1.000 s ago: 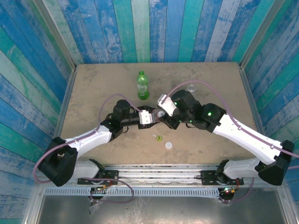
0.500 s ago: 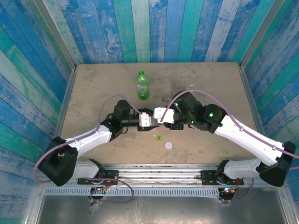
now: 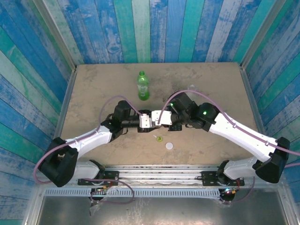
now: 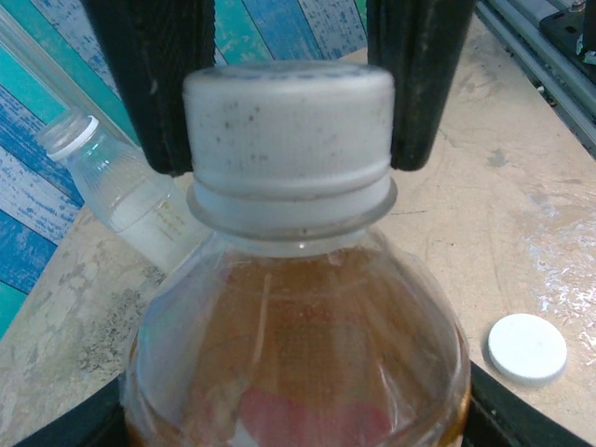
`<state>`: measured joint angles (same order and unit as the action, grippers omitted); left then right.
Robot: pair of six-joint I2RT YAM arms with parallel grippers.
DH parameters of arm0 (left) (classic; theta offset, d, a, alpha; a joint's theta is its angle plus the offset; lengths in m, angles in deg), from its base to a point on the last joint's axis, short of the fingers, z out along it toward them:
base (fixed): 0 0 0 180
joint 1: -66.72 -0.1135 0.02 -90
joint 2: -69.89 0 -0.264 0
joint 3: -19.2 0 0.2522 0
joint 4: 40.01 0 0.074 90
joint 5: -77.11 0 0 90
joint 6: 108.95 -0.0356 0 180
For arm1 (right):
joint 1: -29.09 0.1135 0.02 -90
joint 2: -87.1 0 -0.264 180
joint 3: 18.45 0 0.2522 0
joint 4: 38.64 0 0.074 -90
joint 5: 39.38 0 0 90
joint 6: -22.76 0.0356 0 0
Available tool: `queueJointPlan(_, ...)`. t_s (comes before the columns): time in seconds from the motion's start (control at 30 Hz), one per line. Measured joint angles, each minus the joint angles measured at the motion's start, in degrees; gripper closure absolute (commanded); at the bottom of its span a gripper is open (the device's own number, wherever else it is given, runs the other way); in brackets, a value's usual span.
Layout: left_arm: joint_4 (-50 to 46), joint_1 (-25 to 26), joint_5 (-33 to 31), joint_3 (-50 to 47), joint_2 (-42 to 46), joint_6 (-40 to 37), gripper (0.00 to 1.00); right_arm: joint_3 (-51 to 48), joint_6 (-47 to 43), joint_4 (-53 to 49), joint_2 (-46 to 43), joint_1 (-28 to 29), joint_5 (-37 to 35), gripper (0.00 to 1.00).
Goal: Screw on the bottle caps
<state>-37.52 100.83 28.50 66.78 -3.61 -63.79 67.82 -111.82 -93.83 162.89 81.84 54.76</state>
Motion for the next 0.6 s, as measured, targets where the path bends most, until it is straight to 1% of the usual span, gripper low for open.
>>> queueJointPlan(0.13, 0.0, 0.0, 0.4, 0.0, -0.2, 0.0, 0.45, 0.0, 1.6, -0.2, 0.0, 0.0, 0.2, 0.9)
queueJointPlan(0.2, 0.0, 0.0, 0.5, 0.0, -0.3, 0.2, 0.45, 0.0, 5.1, -0.2, 0.0, 0.0, 0.2, 0.91)
queueJointPlan(0.23, 0.0, 0.0, 0.6, 0.0, -0.3, 0.3, 0.45, 0.1, 7.0, -0.2, 0.0, 0.0, 0.1, 0.94)
queueJointPlan(0.33, 0.2, 0.0, 0.4, 0.0, -0.5, 1.3, 0.45, 0.9, 17.3, -0.7, 0.8, 0.0, -1.1, 1.0)
queueJointPlan(0.5, 0.1, -0.3, -0.3, 0.1, -0.9, 2.3, 0.45, 0.5, 35.4, 0.6, 1.4, 0.1, -2.2, 0.99)
queueJointPlan(0.6, -0.7, -0.3, -0.3, 0.1, -0.9, 2.6, 0.45, -0.7, 41.1, 1.7, 0.9, 0.5, -2.7, 0.98)
